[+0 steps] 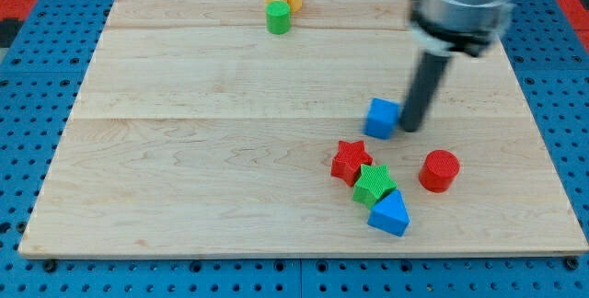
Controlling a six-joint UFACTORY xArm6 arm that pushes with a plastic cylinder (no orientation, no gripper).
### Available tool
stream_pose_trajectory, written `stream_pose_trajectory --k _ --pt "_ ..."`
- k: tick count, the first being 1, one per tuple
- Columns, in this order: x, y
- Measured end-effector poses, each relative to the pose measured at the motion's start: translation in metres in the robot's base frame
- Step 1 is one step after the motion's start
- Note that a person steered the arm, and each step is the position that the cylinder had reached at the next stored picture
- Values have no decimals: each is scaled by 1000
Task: Point your arm at blue triangle
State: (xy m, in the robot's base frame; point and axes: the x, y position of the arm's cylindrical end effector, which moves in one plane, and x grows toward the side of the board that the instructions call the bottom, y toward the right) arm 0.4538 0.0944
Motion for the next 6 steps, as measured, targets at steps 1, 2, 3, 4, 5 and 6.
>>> stream_pose_trajectory --k 1,2,3,4,5,6 --pt "-13 -59" --pt "-7 -18" --pt "24 49" --pt "36 160" --pt "133 171" --pt "163 129"
